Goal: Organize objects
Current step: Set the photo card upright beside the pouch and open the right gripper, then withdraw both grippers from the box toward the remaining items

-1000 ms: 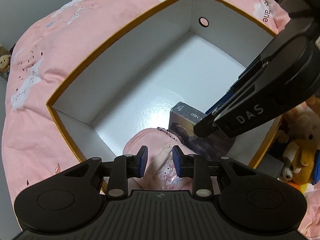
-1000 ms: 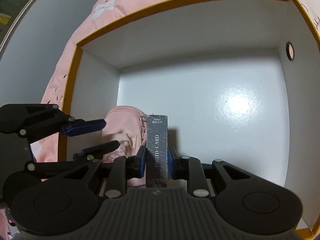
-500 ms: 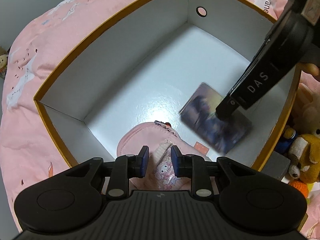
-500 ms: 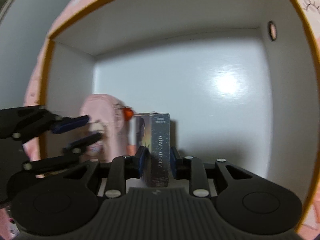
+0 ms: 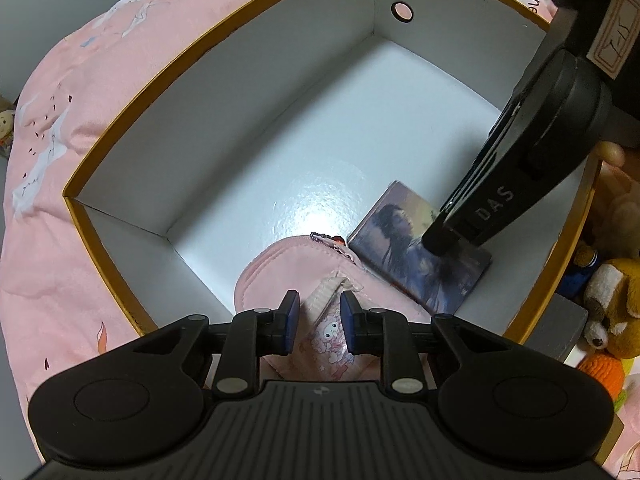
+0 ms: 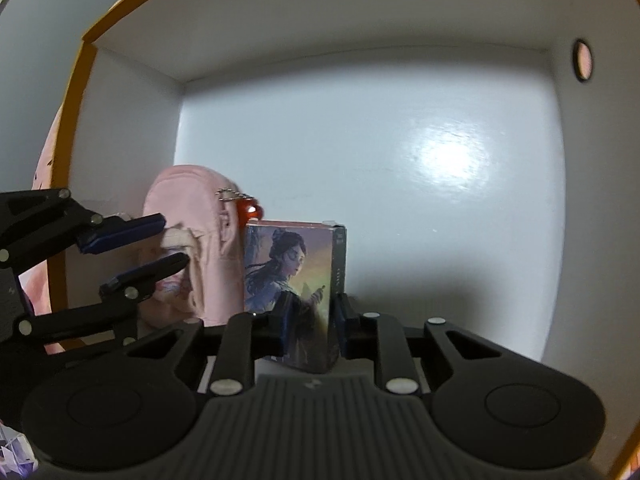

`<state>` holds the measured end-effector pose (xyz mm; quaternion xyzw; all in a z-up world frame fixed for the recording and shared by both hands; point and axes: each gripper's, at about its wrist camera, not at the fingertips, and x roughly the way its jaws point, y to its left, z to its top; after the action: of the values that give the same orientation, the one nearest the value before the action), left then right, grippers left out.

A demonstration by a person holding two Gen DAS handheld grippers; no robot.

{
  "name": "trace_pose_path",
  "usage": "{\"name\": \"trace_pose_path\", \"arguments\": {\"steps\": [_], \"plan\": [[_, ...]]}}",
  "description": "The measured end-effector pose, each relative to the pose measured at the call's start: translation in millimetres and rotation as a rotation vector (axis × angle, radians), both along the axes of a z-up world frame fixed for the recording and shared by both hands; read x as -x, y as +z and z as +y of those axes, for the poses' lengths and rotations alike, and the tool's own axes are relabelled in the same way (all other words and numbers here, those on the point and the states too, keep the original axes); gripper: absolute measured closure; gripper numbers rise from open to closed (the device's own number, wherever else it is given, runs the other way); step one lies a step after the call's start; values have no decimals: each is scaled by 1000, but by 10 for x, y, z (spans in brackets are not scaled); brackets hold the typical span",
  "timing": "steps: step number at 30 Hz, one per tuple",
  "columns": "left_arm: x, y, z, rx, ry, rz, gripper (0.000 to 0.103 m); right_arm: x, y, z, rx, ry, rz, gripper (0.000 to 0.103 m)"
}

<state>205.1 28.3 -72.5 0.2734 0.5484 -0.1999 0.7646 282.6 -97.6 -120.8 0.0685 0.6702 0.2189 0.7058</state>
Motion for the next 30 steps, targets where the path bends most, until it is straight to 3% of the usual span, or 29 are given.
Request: {"name": "trace_pose_path", "arguments": {"steps": [17, 24, 30], "plan": [[-13, -134, 10, 7, 16, 17, 80, -51, -75, -28, -39, -74, 63, 82], [66, 37, 75, 42, 42, -34, 79, 40, -41, 185, -7, -46, -12, 78], [266, 297, 70, 100, 70, -91, 79, 208, 255, 155, 15, -33, -136, 73]]}}
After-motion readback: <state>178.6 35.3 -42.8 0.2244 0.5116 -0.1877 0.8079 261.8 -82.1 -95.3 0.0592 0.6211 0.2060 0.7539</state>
